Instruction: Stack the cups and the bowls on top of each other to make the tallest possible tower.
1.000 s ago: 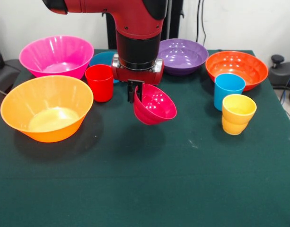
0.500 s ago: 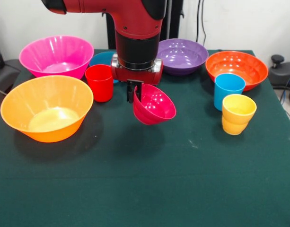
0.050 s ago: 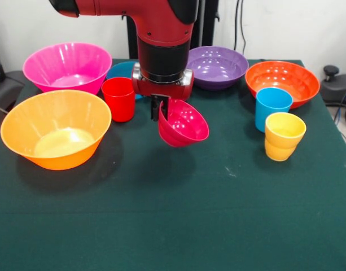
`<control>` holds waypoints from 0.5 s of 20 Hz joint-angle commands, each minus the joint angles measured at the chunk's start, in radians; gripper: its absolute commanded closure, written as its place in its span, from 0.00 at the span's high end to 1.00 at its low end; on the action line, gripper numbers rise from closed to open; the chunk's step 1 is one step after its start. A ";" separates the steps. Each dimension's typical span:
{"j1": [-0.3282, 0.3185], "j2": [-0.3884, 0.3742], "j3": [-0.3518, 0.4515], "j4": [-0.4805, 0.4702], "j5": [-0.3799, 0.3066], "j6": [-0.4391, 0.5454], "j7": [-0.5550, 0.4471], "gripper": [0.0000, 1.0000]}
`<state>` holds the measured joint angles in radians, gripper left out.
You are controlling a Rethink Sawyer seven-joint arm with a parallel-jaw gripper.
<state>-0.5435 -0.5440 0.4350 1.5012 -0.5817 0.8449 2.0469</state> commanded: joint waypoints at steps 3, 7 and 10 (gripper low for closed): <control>0.014 0.054 0.037 -0.076 -0.036 0.127 -0.241 0.00; 0.015 0.053 0.038 -0.077 -0.040 0.124 -0.237 0.00; 0.013 0.053 0.040 -0.073 -0.045 0.109 -0.233 0.00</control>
<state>-0.5435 -0.5421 0.4351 1.4791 -0.5817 0.8906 2.0469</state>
